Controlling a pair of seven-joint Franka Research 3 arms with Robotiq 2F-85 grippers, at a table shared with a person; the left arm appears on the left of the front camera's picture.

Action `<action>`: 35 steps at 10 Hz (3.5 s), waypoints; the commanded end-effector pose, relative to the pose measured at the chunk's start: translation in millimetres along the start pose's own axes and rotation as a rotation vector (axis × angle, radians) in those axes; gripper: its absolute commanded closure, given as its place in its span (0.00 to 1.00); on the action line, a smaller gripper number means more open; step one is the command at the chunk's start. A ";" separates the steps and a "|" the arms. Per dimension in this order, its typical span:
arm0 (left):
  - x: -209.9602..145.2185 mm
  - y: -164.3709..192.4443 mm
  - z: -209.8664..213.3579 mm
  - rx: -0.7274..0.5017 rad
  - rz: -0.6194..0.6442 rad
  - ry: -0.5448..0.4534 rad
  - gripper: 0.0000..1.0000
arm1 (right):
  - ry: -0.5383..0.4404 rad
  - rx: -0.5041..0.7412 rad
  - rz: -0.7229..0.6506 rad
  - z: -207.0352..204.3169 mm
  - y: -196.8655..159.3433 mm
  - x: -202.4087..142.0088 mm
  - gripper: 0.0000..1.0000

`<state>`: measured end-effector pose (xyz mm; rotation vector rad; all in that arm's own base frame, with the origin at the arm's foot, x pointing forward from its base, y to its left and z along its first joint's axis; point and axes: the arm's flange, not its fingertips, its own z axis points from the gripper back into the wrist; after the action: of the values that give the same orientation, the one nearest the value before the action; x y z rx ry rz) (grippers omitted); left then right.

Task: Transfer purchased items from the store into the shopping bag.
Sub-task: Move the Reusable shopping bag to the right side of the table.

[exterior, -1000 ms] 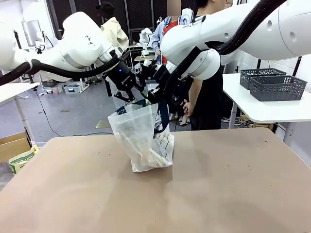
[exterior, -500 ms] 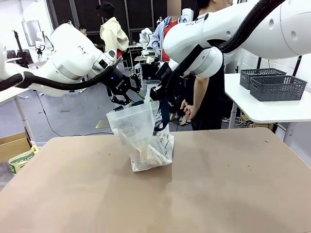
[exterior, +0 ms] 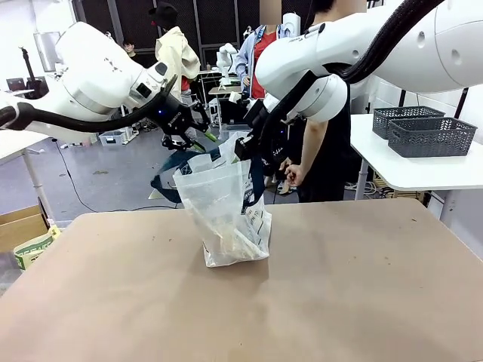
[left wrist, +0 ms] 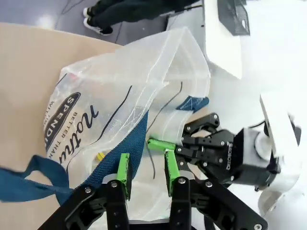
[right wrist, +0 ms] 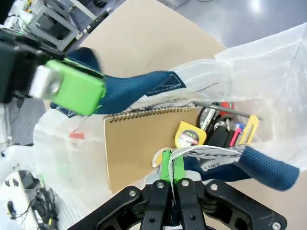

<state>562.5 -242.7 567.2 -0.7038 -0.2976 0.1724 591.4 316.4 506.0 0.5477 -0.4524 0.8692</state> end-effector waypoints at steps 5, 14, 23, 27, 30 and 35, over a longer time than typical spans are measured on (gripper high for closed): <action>1.9 8.7 -6.9 0.099 -0.337 0.055 0.56 | 0.017 0.030 0.022 -1.9 0.0 1.7 1.00; 11.0 19.7 23.2 0.155 -0.359 0.049 0.00 | 0.018 0.041 0.023 -5.1 -0.5 -3.4 1.00; 15.3 34.3 2.2 0.136 -0.308 0.069 0.00 | 0.020 0.020 0.001 -4.1 2.7 -2.0 1.00; 35.4 12.3 -17.0 0.104 -0.314 0.057 0.00 | 0.029 0.014 0.042 -2.4 12.3 -7.4 1.00; 37.9 2.7 -30.5 0.133 -0.305 0.054 0.00 | 0.031 0.028 0.086 -2.2 13.7 -9.4 1.00; 34.9 -4.0 -42.0 0.092 -0.330 0.082 0.00 | 0.017 0.041 0.149 -1.8 20.3 -13.5 1.00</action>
<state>612.2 -269.9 545.5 -0.5701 -0.3115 -0.1480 580.2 327.0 506.7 0.5436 -0.4499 0.9848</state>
